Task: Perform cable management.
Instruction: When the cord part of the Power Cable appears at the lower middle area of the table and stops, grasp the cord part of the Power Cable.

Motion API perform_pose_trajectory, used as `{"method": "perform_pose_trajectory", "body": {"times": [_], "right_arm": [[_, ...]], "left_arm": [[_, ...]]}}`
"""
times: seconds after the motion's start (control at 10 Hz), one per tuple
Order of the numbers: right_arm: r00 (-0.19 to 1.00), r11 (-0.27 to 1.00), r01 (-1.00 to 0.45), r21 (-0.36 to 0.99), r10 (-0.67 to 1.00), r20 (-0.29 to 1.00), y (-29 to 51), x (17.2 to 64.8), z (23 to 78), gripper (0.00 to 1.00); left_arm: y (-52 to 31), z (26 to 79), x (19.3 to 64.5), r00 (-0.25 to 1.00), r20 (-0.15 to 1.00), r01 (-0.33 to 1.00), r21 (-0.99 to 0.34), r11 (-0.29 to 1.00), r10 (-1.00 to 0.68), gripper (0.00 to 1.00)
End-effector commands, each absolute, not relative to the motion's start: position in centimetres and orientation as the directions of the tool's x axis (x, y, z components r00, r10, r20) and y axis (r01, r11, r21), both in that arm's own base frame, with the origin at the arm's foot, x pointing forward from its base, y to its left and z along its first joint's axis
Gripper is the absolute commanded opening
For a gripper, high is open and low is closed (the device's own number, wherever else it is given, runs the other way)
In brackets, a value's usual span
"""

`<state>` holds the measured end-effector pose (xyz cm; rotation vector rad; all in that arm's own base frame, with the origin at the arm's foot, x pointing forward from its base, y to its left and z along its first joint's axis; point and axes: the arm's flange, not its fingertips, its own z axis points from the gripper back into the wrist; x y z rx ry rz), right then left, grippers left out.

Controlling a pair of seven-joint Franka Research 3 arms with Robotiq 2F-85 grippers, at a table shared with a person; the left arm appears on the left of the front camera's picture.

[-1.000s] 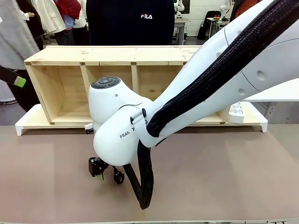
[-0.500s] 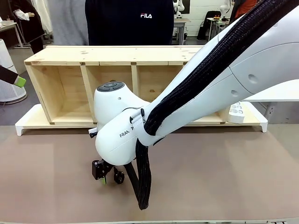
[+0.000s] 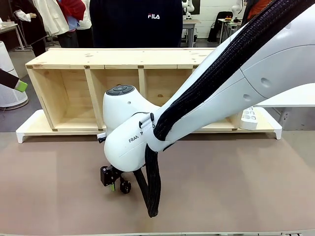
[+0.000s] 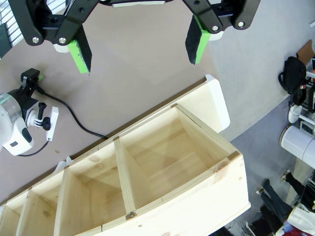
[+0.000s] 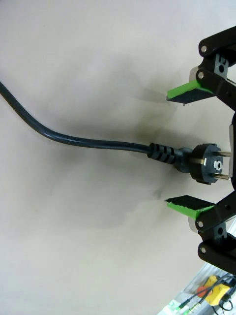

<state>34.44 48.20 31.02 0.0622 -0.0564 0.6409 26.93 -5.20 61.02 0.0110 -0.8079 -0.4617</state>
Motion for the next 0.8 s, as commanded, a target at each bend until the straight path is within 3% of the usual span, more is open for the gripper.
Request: {"method": "perform_pose_trajectory", "body": {"times": [0.0, 0.1, 0.7], "right_arm": [[0.793, 0.794, -0.607, 0.025, 0.602, 0.094, 48.54, 34.66, 30.47, 0.77], [0.794, 0.795, -0.605, 0.032, 0.6, 0.1, 48.72, 34.84, 30.47, 0.67], [0.787, 0.789, -0.614, 0.017, 0.61, 0.09, 49.22, 35.29, 30.7, 0.67]], "left_arm": [[-5.2, 61.03, 27.11, 0.594, 0.698, 0.391, 0.184, 0.902, -0.4, 1.0], [-5.2, 61.03, 27.11, 0.594, 0.698, 0.391, 0.184, 0.902, -0.4, 1.0], [-5.2, 61.03, 27.11, 0.594, 0.698, 0.391, 0.184, 0.902, -0.4, 1.0]]}}
